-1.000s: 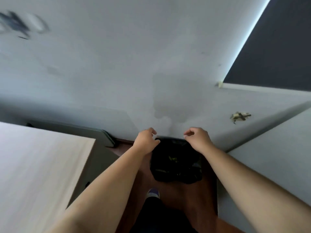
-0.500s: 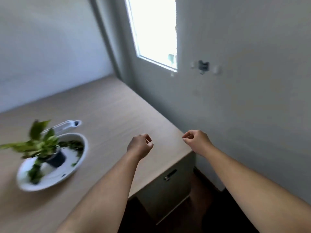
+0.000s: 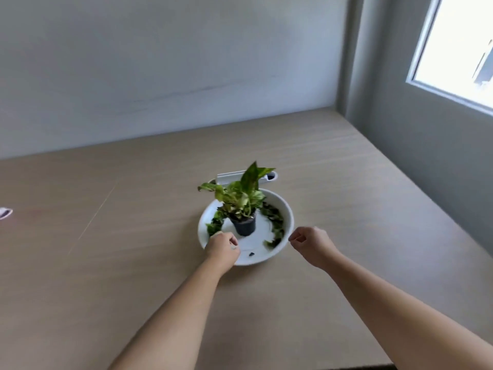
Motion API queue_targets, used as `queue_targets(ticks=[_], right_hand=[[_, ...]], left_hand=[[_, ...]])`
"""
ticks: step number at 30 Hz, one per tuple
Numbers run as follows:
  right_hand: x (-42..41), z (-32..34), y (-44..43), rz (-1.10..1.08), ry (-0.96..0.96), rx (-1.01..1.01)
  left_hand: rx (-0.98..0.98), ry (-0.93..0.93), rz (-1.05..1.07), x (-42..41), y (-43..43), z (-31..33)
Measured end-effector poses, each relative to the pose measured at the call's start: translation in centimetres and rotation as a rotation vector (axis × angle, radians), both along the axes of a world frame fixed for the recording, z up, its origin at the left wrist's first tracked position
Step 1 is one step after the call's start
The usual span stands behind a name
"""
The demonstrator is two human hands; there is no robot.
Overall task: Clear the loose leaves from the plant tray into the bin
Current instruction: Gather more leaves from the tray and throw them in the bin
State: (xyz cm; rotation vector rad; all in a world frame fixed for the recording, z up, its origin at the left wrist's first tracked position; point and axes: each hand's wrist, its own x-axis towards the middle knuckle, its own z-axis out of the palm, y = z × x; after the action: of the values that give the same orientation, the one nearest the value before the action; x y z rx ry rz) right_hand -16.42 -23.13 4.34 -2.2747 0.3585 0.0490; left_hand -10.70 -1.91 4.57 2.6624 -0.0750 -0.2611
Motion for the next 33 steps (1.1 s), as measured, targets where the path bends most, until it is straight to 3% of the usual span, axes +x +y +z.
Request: queue_targets(ticks=[9, 14, 18, 28, 33], right_hand=[[7.7, -4.9, 6.6, 0.326, 0.199, -0.204], [9.8, -6.4, 7.4, 0.413, 0.247, -0.279], [10.8, -7.7, 8.3, 0.464, 0.25, -0.356], [11.5, -8.9, 8.9, 0.471, 0.228, -0.395], [11.6, -6.9, 6.1, 0.196, 0.107, -0.254]], left_hand=[[0.156, 0.027, -0.145, 8.3, 5.4, -5.0], [0.361, 0.014, -0.244, 10.3, 4.7, -6.3], [0.396, 0.038, -0.233, 11.1, 4.7, -6.7], [0.168, 0.039, -0.261, 11.3, 5.8, -7.2], [-0.159, 0.042, -0.018, 11.2, 6.8, -6.2]])
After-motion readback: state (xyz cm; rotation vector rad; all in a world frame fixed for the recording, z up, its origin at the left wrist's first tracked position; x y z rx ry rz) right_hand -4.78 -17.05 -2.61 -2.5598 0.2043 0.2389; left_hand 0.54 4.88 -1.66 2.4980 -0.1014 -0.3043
